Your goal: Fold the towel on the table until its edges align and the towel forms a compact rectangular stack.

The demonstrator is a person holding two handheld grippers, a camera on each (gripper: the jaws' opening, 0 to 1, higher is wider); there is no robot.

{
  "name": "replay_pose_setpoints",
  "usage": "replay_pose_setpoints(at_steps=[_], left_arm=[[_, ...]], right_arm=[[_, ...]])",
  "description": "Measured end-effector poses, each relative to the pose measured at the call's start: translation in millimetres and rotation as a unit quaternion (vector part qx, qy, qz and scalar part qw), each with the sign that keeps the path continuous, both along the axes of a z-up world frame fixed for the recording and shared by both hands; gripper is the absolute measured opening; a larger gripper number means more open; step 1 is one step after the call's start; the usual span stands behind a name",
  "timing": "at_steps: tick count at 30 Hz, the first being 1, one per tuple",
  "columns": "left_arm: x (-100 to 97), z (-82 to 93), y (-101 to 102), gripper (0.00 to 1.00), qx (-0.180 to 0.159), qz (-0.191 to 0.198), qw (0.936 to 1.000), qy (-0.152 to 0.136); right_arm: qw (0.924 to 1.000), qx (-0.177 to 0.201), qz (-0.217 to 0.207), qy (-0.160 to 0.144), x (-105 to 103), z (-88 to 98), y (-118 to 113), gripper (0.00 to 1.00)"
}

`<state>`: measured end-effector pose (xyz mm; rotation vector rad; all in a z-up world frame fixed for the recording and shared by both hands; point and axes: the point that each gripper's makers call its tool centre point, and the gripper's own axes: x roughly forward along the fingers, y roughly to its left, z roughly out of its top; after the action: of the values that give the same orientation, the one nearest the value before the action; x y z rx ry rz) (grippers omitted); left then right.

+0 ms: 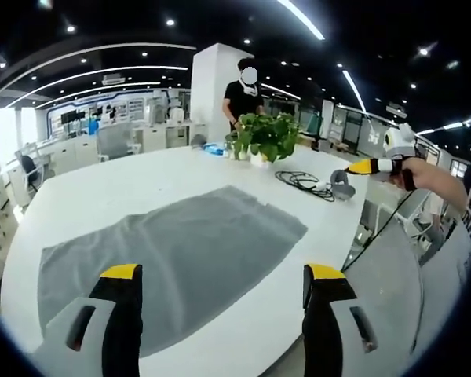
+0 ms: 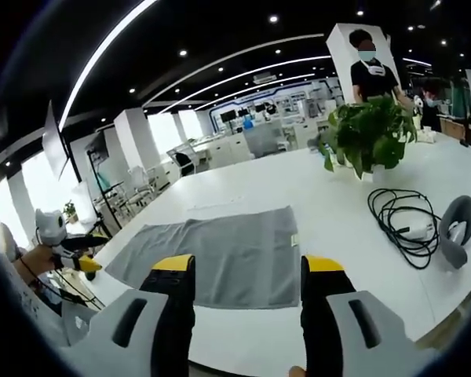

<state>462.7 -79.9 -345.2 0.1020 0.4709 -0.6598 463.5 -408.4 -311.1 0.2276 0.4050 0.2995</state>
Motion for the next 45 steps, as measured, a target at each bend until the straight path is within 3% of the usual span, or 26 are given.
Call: replay_pose_setpoints(at_steps=[28, 37, 45], left_arm=[[-5.0, 1.7, -86, 0.81, 0.004, -0.109, 0.994, -0.009], [0.8, 6.3, -118, 0.8, 0.003, -0.145, 0.9893, -0.019], [0.2, 0.1, -136, 0.79, 0.006, -0.17, 0.9853, -0.014]], right_arm=[[0.9998, -0.007, 0.014, -0.015, 20, 10.3, -6, 0.52], [0.9997, -0.014, 0.016, -0.015, 23, 12.9, -12, 0.52], [0.9994, -0.023, 0.02, -0.015, 27, 15.5, -21, 0.52]])
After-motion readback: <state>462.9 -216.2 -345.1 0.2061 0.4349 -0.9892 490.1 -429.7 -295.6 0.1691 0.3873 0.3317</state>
